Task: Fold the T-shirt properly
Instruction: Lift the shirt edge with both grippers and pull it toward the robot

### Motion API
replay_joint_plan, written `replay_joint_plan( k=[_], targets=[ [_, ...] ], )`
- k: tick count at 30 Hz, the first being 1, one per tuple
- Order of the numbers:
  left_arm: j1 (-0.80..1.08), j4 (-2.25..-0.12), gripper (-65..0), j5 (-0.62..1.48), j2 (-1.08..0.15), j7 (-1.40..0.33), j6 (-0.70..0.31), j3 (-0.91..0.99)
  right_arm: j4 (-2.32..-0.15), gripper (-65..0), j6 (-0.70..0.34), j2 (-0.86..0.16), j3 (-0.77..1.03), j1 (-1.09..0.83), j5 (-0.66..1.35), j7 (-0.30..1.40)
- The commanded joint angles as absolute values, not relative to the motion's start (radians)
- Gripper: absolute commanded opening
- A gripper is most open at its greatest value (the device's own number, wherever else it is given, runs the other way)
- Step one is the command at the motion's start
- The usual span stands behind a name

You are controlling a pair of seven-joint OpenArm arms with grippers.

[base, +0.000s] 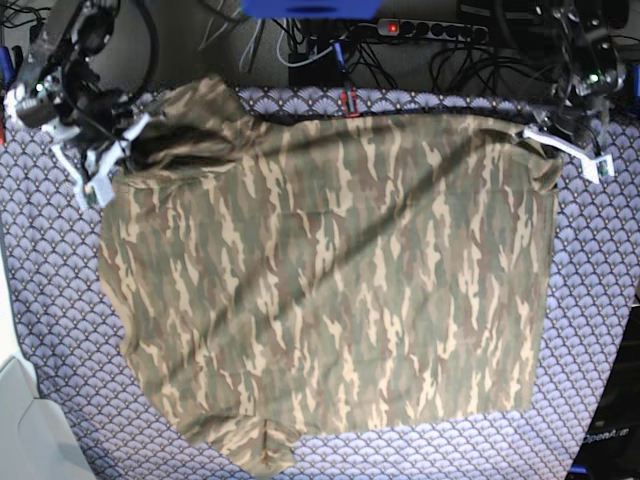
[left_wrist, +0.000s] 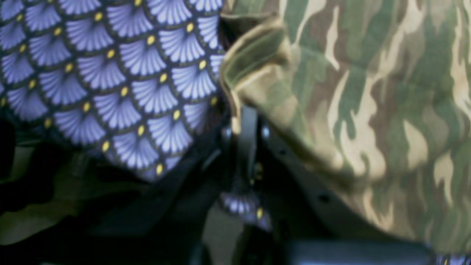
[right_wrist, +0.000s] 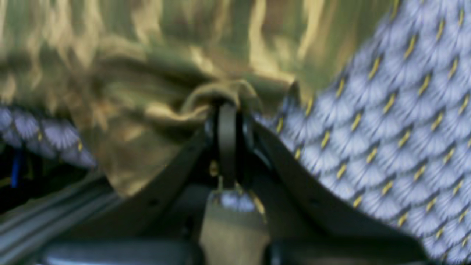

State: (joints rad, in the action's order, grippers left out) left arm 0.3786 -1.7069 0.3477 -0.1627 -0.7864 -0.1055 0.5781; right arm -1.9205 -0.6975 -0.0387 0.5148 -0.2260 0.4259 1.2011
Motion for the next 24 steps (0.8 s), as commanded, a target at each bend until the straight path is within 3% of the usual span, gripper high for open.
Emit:
replay_joint_plan(
  k=[1,14,24],
  targets=[
    [0.349,-1.715,-64.3,0.337,-0.179,-0.774,-0.105,0.582,-1.937,-65.0,-0.698,-0.050,0.518,-0.196,0.433,1.191],
    [0.094,-1.722,-64.3,0.196,-0.180,-0.909,-0.105,0.582,-1.903,-65.0,-0.698,-0.059,0.424,0.071,0.278,1.248],
    [-0.099,-1.604,-64.3,0.076,-0.183,-0.903,-0.105,0.581,-1.557,-65.0,-0.698,-0.068,0.401,0.311,0.157,1.170]
  ],
)
